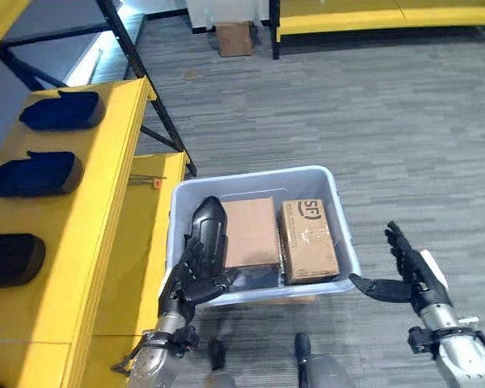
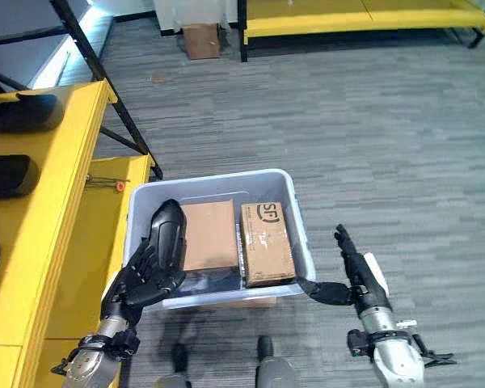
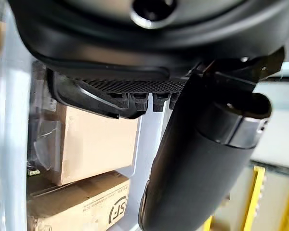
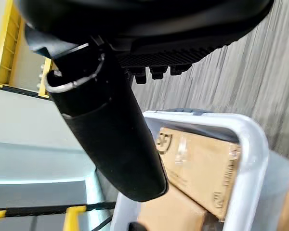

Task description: Move parts from the plastic box to the shelf.

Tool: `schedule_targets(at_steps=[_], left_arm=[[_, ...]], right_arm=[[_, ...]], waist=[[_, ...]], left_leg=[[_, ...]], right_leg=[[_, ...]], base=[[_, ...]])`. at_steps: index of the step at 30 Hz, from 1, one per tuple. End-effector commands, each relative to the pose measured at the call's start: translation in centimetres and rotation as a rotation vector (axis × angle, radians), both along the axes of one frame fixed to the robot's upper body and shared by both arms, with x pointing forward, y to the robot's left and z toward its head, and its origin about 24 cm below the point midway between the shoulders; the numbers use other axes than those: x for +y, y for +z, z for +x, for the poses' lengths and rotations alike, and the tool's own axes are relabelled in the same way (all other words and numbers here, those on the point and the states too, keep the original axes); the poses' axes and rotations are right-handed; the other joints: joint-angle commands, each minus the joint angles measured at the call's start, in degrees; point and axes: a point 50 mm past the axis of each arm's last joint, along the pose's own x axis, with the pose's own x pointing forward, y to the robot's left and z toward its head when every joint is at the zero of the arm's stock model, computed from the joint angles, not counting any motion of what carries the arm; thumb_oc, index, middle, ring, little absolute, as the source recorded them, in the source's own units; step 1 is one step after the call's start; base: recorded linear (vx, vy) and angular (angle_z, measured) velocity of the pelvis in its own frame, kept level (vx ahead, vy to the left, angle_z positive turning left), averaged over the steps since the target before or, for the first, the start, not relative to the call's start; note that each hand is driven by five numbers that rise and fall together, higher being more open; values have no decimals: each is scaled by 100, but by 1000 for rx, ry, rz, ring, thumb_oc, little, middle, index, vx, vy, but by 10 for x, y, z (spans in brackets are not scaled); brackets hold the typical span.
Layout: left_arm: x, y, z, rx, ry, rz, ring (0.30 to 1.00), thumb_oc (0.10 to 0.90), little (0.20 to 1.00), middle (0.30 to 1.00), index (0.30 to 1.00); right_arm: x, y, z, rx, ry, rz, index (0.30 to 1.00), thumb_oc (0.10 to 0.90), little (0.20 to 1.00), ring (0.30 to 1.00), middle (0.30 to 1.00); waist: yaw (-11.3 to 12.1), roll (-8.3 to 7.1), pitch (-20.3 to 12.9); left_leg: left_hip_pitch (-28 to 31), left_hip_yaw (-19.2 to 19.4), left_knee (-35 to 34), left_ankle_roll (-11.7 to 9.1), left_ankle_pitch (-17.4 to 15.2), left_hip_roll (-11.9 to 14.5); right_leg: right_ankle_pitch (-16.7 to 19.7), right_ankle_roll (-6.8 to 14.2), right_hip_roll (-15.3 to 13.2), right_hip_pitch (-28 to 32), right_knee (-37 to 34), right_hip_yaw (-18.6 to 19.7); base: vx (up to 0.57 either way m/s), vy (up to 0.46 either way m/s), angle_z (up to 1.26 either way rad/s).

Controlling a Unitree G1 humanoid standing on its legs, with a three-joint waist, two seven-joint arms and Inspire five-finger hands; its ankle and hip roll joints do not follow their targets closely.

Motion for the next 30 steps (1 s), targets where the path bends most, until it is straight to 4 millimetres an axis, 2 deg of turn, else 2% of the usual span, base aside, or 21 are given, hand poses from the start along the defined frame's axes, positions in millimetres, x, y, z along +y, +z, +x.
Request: schedule_targets(at_steps=[1, 5, 9, 14, 15, 16, 20, 23, 24, 25, 26, 30], left_arm=[[22, 47, 5, -247, 39, 102, 1000, 900, 1000, 1000, 1000], [28, 53, 6, -272, 62, 120, 1000, 900, 1000, 1000, 1000], [32, 60, 9, -306, 84, 134, 1000, 900, 1000, 1000, 1000], [33, 68, 12, -339, 91, 143, 1000, 900, 1000, 1000, 1000], [33, 71, 13, -351, 84, 149, 1000, 900, 1000, 1000, 1000], [33, 71, 13, -352, 85, 149, 1000, 900, 1000, 1000, 1000], [33, 79, 16, -387, 62, 171, 1000, 900, 1000, 1000, 1000], [29, 86, 19, -413, 45, 168, 1000, 900, 1000, 1000, 1000], [27, 89, 20, -426, 34, 166, 1000, 900, 1000, 1000, 1000], [27, 89, 20, -428, 38, 166, 1000, 900, 1000, 1000, 1000], [24, 95, 21, -452, 21, 164, 1000, 900, 1000, 1000, 1000], [22, 99, 23, -473, 6, 161, 1000, 900, 1000, 1000, 1000]], right_arm=[[15, 50, 16, -269, 107, -101, 1000, 900, 1000, 1000, 1000], [17, 58, 21, -318, 109, -115, 1000, 900, 1000, 1000, 1000], [14, 77, 26, -399, 97, -220, 1000, 900, 1000, 1000, 1000], [10, 112, 37, -532, 90, -428, 1000, 900, 1000, 1000, 1000], [10, 128, 42, -580, 106, -528, 1000, 900, 1000, 1000, 1000], [10, 129, 42, -581, 107, -528, 1000, 900, 1000, 1000, 1000], [10, 155, 54, -622, 154, -723, 1000, 900, 1000, 1000, 1000], [14, 176, 66, -661, 193, -855, 1000, 900, 1000, 1000, 1000], [19, 190, 73, -678, 223, -957, 1000, 900, 1000, 1000, 1000], [20, 190, 74, -681, 226, -957, 1000, 900, 1000, 1000, 1000], [24, 205, 79, -711, 240, -1014, 1000, 900, 1000, 1000, 1000], [35, 230, 92, -748, 271, -1181, 1000, 900, 1000, 1000, 1000]], waist=[[108, -322, -338], [170, -437, -262], [207, -513, -166], [272, -586, -61], [315, -626, 7], [306, -621, -1], [415, -681, 140], [508, -712, 270], [582, -713, 371], [560, -713, 359], [637, -729, 441], [728, -727, 586]], left_leg=[[-141, 233, 275, 96, -102, -35], [-439, 476, 623, 127, -307, -132], [-814, 423, 880, 155, -416, -189], [-1142, 330, 1040, 148, -409, -174], [-1223, 308, 1043, 140, -381, -162], [-1242, 305, 1045, 141, -377, -161], [-1351, 290, 1058, 111, -331, -117], [-1446, 252, 1026, 97, -242, -106], [-1460, 239, 1023, 79, -231, -85], [-1486, 240, 1007, 84, -199, -86], [-1525, 229, 987, 67, -144, -72], [-1550, 210, 923, 39, -48, -26]], right_leg=[[97, 303, -480, 389, -529, 232], [338, 424, -692, 243, -774, 333], [438, 483, -817, 87, -846, 281], [487, 485, -848, -78, -814, 181], [493, 483, -841, -136, -801, 147], [495, 482, -839, -155, -797, 146], [467, 463, -807, -294, -702, 102], [478, 445, -778, -440, -619, 80], [442, 435, -765, -484, -551, 64], [465, 432, -764, -515, -556, 68], [449, 419, -741, -586, -493, 55], [423, 398, -693, -716, -365, 41]], base=[[18, 214, -36], [-22, 138, -35], [-36, 70, -6], [-9, -5, 1], [-32, -20, 8], [-34, -23, 11], [-27, -33, 9], [-58, -48, 7], [-55, -37, 5], [-72, -55, 2], [-61, -51, 7], [-45, -45, 7]])
